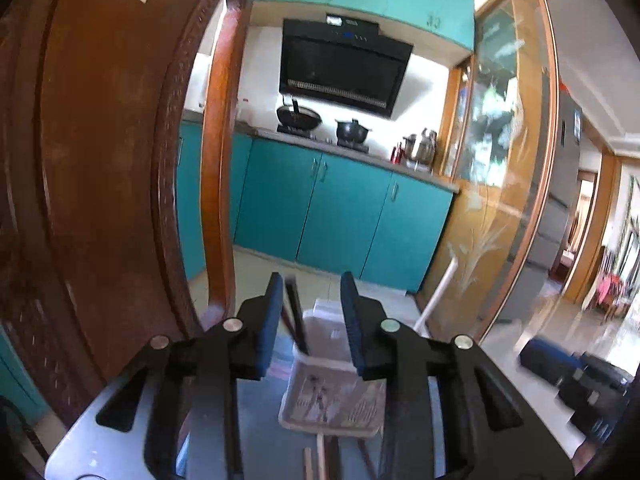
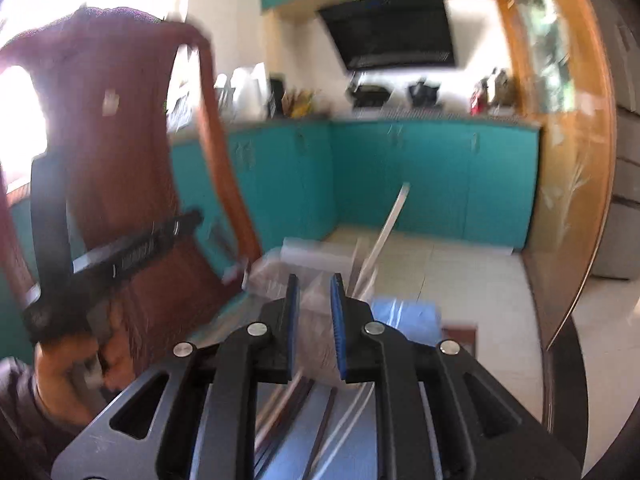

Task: Organize utensils
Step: 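Open both grippers to drop the chopsticks into the basket, then move both grippers back down to the row of chopsticks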

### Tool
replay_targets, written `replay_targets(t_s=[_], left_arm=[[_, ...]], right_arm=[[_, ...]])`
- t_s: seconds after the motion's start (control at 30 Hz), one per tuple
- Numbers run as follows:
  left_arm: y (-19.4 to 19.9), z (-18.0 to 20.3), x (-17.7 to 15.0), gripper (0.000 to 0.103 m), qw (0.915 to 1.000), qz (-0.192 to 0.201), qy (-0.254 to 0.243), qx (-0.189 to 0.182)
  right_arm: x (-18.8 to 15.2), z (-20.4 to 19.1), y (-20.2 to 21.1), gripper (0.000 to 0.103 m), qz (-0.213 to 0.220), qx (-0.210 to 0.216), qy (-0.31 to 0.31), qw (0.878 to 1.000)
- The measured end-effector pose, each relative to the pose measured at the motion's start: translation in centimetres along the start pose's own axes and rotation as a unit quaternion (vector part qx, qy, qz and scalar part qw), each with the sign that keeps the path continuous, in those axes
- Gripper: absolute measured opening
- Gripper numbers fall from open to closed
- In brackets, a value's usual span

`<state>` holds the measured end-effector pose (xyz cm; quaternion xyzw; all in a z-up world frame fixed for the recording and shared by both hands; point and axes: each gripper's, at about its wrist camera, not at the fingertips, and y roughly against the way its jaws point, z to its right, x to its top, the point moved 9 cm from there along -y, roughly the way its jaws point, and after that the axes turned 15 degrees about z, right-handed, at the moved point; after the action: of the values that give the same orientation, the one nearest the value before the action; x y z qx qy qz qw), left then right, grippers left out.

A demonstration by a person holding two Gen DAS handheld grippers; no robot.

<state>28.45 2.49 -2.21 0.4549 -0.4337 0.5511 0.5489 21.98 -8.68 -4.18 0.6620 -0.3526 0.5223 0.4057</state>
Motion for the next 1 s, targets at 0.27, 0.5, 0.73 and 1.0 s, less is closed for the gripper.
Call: replay_targets(t_s=[0.27,0.5,0.73,1.0], left_arm=[[1.1,-1.8,-6.9,0.035,0.9937,-0.107,-0.031,0.013],[1.7,-2.1,-8.0,0.047,0.9911,-0.121,-0.054,0.014],[2.0,-2.7,-9.1,0.048,0.9881,-0.139,-0.063,0.014],[2.2,-2.8,-10.7,0.050,0.9844,-0.159,-0.074,0.015]], right_arm=[[-15.0,1.1,-4.8,0.016,-0.256,-0.056,-0.016,0.965],[-18.4,1.0,-6.4,0.030,-0.296,-0.068,-0.029,0.952],[-19.5,0.4,-6.4,0.019,-0.300,-0.076,-0.023,0.951],[-19.9,1.2,-4.2,0.006,-0.315,-0.094,-0.104,0.939]])
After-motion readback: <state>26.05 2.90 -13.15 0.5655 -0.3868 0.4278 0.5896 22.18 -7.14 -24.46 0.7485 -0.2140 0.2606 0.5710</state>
